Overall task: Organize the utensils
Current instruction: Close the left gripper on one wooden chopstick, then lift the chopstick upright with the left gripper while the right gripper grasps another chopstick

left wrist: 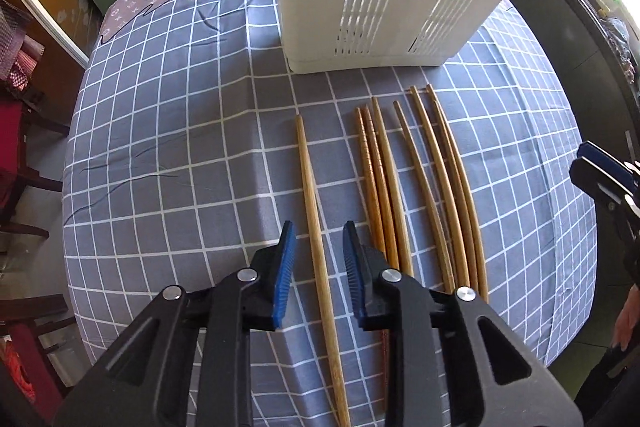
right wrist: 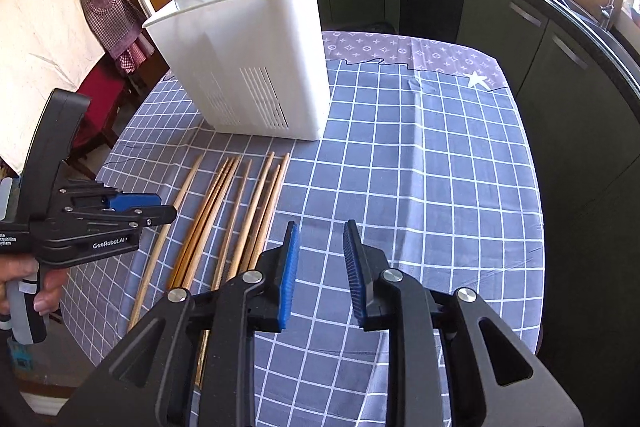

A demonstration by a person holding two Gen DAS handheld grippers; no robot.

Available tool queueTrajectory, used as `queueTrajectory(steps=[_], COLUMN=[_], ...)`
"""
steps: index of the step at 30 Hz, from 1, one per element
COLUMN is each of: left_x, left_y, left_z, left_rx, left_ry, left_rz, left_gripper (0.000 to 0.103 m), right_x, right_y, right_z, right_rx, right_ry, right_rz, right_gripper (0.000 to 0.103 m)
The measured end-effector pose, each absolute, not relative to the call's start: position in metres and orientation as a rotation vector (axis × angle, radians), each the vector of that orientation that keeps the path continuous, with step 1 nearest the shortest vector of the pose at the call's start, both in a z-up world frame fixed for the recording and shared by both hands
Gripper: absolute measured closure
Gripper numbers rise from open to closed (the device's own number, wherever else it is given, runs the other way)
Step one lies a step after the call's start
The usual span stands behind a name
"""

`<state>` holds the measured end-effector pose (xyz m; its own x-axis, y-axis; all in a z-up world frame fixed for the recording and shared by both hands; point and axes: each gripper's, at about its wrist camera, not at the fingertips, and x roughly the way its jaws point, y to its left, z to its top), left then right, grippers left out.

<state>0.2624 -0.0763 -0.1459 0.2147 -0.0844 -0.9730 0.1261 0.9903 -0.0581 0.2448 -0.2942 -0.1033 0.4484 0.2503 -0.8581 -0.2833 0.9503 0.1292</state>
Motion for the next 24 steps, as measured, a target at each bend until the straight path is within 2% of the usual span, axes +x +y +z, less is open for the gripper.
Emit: queueTrajectory(steps=[6, 10, 18, 24], left_x=[0.271, 0.275, 0.27, 0.254], left_y=[-0.08, -0.092, -0.08, -0.069], left_z=[-0.156, -0.159, -0.146, -0.106], left_rx=[0.055, 0.076, 0.04, 0.046], left_ry=[1.377, 1.373, 1.305, 1.171], left_rz=[-0.117, -0.113, -0.126, -0.14], left_gripper=[0.087, 0.095, 0.097, 0.097], right_x=[0.248, 0.25, 0.262, 0.277], right_y=[-0.293, -0.291, -0.281, -0.263], right_z=[-0.104, -0.107, -0.122, -0.143], right_rx=[-0.054, -0.067, -0.047, -0.014], right_ry=[1.065, 1.08, 1.166, 1.256], right_rz=[0.328, 0.321, 0.36, 0.406], right_gripper=[0.075, 0.075, 0.075, 0.085])
